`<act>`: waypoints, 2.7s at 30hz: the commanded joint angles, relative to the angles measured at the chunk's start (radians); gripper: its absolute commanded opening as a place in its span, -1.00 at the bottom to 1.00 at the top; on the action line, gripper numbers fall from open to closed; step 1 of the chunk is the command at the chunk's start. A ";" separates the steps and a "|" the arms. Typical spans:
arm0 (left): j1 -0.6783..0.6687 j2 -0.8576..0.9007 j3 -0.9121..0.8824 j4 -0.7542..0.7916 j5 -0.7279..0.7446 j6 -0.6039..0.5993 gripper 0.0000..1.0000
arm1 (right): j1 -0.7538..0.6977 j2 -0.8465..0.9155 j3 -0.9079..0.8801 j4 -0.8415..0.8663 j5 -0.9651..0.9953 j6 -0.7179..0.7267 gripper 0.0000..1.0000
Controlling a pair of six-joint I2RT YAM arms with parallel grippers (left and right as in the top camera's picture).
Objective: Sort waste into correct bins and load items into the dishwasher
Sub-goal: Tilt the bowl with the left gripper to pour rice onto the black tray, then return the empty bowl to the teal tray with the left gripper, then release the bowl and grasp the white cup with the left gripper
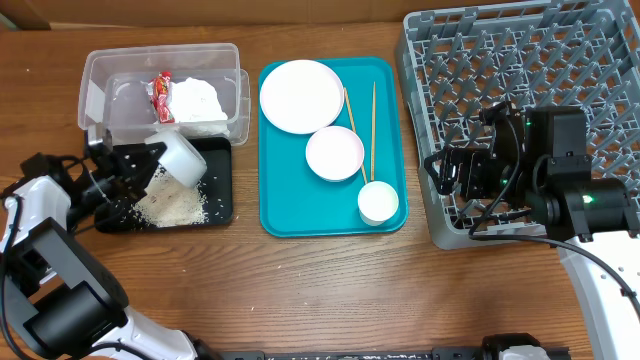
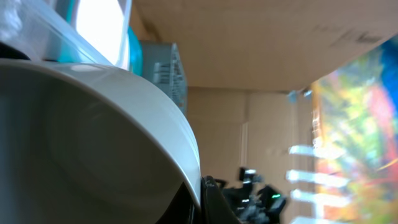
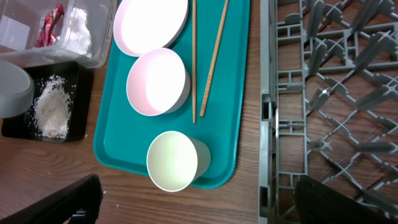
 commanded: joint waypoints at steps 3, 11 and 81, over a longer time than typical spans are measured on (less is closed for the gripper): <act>-0.023 -0.020 0.004 0.008 -0.088 -0.014 -0.92 | 0.003 0.002 0.018 0.001 -0.006 0.005 1.00; -0.193 -0.146 0.052 0.008 -0.328 -0.012 -0.92 | 0.003 0.002 0.018 0.003 -0.006 0.005 1.00; -1.213 -0.076 0.348 -0.101 -1.431 -0.194 0.00 | 0.003 0.002 0.018 0.035 -0.006 0.004 1.00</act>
